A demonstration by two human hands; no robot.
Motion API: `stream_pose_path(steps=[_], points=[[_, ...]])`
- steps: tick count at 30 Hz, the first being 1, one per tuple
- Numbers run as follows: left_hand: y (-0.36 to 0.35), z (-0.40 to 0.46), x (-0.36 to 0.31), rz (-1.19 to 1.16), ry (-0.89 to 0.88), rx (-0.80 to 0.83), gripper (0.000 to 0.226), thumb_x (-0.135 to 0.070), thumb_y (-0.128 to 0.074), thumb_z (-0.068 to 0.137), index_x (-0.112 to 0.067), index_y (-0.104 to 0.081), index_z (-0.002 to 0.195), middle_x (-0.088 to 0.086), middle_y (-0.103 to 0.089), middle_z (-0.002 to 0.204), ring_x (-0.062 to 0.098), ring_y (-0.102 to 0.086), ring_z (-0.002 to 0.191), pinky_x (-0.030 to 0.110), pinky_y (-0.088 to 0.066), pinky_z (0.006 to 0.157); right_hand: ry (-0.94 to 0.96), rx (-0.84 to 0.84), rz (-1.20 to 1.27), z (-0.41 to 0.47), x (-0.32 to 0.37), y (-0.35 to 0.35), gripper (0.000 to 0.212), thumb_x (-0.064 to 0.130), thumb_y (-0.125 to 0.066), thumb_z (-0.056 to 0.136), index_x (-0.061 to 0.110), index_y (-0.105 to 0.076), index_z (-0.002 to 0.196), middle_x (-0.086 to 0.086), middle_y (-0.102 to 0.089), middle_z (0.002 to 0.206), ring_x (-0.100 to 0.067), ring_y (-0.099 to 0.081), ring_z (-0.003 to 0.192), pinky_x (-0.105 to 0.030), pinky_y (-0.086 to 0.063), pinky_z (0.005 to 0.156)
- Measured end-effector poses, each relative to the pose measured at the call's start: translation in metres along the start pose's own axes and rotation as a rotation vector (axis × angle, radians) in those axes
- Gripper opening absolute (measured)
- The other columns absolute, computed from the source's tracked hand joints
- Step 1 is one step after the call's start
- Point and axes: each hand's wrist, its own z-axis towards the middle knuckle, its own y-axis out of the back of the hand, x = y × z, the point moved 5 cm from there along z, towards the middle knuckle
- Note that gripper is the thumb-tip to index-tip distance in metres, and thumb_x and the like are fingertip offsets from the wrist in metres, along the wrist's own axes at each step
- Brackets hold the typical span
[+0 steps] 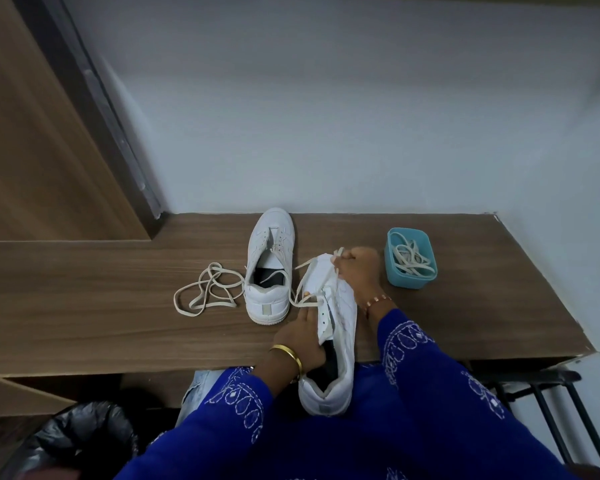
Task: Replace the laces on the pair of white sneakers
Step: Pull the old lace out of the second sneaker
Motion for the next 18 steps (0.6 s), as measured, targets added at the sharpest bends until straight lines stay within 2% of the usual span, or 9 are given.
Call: stream_pose_path(steps=[3, 6, 11, 15, 18], points=[[0.002, 0.000, -0.002, 0.057, 0.001, 0.020, 0.086, -0.022, -0.053, 0.080, -0.010, -0.001, 0.147, 0.010, -0.004, 0.156, 0.032, -0.052, 0.117, 0.037, -0.047, 0.089, 0.028, -0.061, 0.165, 0.005, 0.027, 0.014, 0.037, 0.001, -0.068, 0.079, 0.015, -0.048, 0.051, 0.001, -0.052, 0.058, -0.009, -0.050, 0.055, -0.021, -0.046, 0.054], [0.001, 0.001, -0.003, 0.110, -0.005, 0.061, 0.087, -0.024, -0.054, 0.080, -0.010, -0.001, 0.147, 0.011, 0.000, 0.156, 0.032, -0.054, 0.114, 0.038, -0.047, 0.084, 0.087, -0.086, 0.228, 0.009, 0.054, 0.027, 0.030, 0.007, -0.069, 0.080, 0.014, -0.055, 0.054, 0.002, -0.058, 0.063, -0.013, -0.056, 0.059, -0.026, -0.052, 0.060], [0.001, 0.001, -0.011, 0.186, 0.000, 0.099, 0.089, -0.028, -0.052, 0.084, -0.007, 0.008, 0.147, 0.010, 0.013, 0.156, 0.032, -0.048, 0.120, 0.038, -0.042, 0.091, 0.287, -0.196, 0.402, 0.012, 0.121, 0.069, 0.010, 0.005, -0.068, 0.081, 0.001, -0.064, 0.072, -0.008, -0.064, 0.072, -0.014, -0.062, 0.061, -0.023, -0.056, 0.056], [-0.002, 0.003, -0.012, 0.150, 0.013, 0.084, 0.088, -0.026, -0.053, 0.083, -0.006, 0.005, 0.147, 0.010, 0.011, 0.156, 0.032, -0.051, 0.115, 0.037, -0.043, 0.087, 0.349, -0.150, 0.411, 0.017, 0.139, 0.075, 0.008, 0.004, -0.067, 0.082, -0.004, -0.065, 0.081, -0.013, -0.065, 0.081, -0.006, -0.063, 0.058, -0.016, -0.052, 0.052], [-0.008, 0.005, -0.005, 0.051, 0.011, 0.043, 0.088, -0.023, -0.052, 0.081, -0.007, 0.004, 0.148, 0.008, 0.007, 0.156, 0.031, -0.054, 0.114, 0.036, -0.047, 0.086, 0.333, -0.078, 0.372, 0.015, 0.120, 0.056, 0.012, 0.006, -0.066, 0.084, 0.007, -0.063, 0.072, -0.008, -0.065, 0.073, -0.001, -0.061, 0.050, -0.013, -0.049, 0.048]])
